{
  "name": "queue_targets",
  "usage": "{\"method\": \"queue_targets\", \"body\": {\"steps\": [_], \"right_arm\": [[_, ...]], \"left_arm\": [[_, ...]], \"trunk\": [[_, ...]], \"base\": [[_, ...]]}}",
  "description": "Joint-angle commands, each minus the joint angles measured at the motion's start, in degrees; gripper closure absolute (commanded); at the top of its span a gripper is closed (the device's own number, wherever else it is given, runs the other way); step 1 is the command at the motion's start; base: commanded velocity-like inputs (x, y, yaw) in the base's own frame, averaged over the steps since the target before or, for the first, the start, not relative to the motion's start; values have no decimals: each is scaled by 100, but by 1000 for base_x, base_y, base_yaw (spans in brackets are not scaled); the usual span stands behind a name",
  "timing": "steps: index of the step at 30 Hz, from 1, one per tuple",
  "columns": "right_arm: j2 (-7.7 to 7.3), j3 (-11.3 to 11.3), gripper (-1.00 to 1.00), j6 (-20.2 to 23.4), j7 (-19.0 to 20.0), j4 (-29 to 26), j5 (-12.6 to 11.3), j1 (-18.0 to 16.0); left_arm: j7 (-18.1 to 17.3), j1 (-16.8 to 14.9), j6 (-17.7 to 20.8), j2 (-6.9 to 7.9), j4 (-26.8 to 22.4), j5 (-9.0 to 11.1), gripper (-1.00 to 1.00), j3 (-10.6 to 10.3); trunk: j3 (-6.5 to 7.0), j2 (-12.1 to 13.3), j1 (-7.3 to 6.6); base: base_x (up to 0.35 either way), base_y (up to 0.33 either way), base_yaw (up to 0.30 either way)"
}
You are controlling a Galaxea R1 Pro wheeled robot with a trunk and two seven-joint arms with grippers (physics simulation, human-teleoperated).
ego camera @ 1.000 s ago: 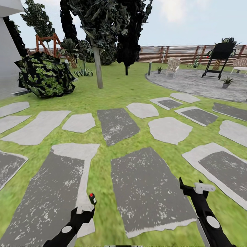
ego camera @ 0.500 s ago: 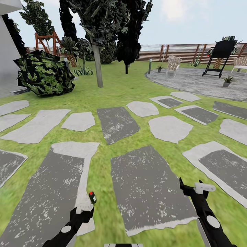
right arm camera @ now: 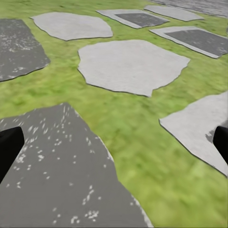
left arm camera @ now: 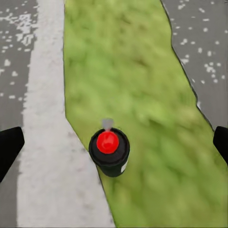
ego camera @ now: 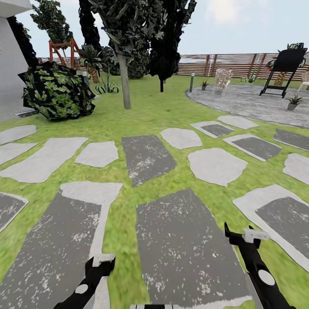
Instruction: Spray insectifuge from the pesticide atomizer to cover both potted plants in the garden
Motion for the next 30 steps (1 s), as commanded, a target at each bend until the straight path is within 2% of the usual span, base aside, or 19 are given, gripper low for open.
{"method": "queue_targets", "body": {"steps": [1, 10, 30], "right_arm": [[1, -4, -100, -16, 7, 4, 7, -2], [1, -4, -100, -15, 7, 2, 7, -3], [14, 5, -100, -19, 7, -9, -2, -4]], "left_arm": [[42, -1, -46, 3, 6, 10, -100, -20], [59, 0, -87, 13, 1, 11, -100, -26], [59, -5, -84, 56, 1, 18, -100, -20]], "trunk": [[-4, -1, 1], [-5, -1, 1], [-448, -28, 52]], "base": [[88, -35, 3], [15, -6, 1], [0, 0, 1]]}}
